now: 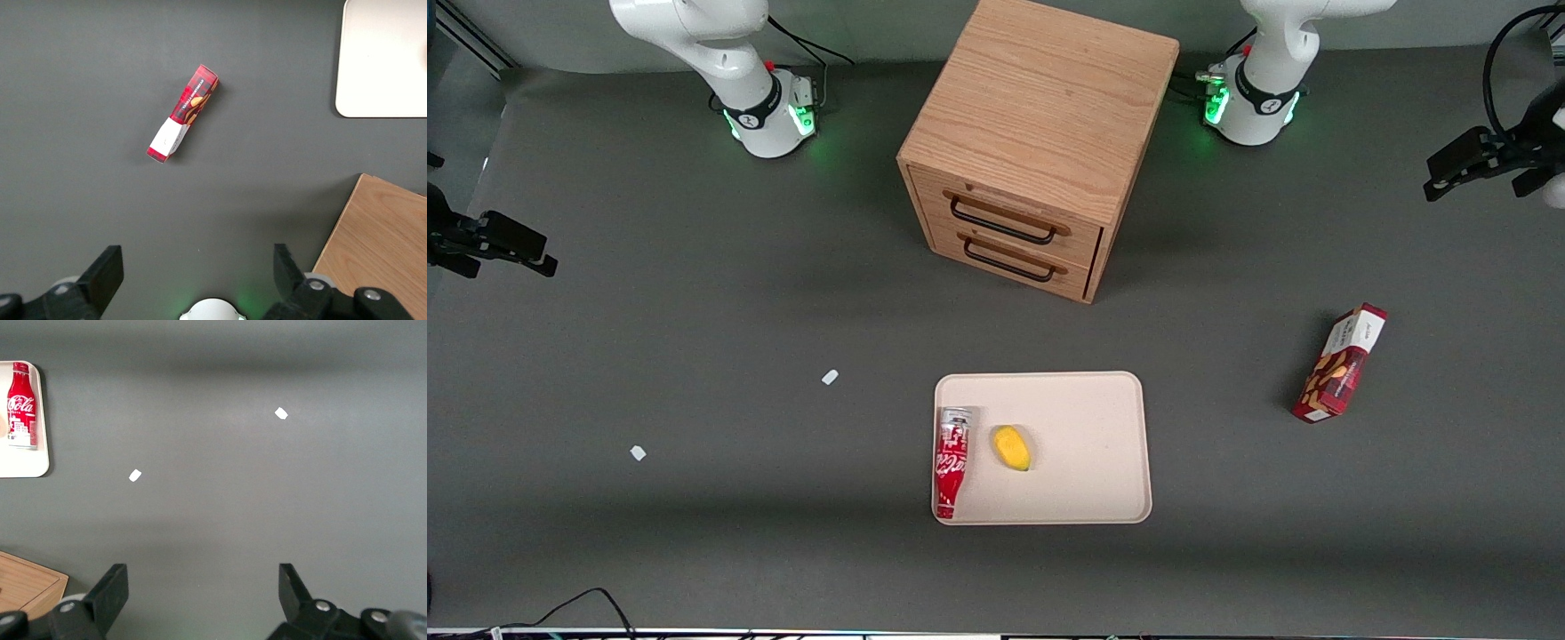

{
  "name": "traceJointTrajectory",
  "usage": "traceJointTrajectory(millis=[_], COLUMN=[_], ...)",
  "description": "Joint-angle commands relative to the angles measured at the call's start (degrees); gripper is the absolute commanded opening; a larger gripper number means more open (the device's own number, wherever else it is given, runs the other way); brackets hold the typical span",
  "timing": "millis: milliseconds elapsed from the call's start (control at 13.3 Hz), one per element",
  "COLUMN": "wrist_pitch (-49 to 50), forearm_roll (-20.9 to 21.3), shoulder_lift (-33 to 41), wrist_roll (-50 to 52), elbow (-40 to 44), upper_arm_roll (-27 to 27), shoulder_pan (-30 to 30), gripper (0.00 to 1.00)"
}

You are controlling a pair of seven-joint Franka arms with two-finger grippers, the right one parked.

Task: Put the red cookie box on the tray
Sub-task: 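Move the left gripper down over the red plaid cookie box, then close the left gripper on the end of the cookie box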

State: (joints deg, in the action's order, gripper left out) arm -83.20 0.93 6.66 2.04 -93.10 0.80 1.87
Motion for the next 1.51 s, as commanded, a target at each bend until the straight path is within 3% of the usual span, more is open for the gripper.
traceJointTrajectory(millis=[0, 301, 828, 1430], wrist_pitch=[-1.26, -14.23, -41.13, -53.54], forearm_roll=[0.74, 4.34, 4.87, 4.17], shoulder_lift=[-2.60, -7.09, -14.82, -26.08], wrist_roll=[-4.47, -16.69, -31.04, -36.23], elbow=[-1.11, -7.78, -23.51, -26.16], upper_arm_roll=[-0.53, 0.08, 0.96, 0.87], shoulder_pan=[-0.64, -1.60, -3.72, -4.86], gripper=[1.00, 1.00, 1.00, 1.00])
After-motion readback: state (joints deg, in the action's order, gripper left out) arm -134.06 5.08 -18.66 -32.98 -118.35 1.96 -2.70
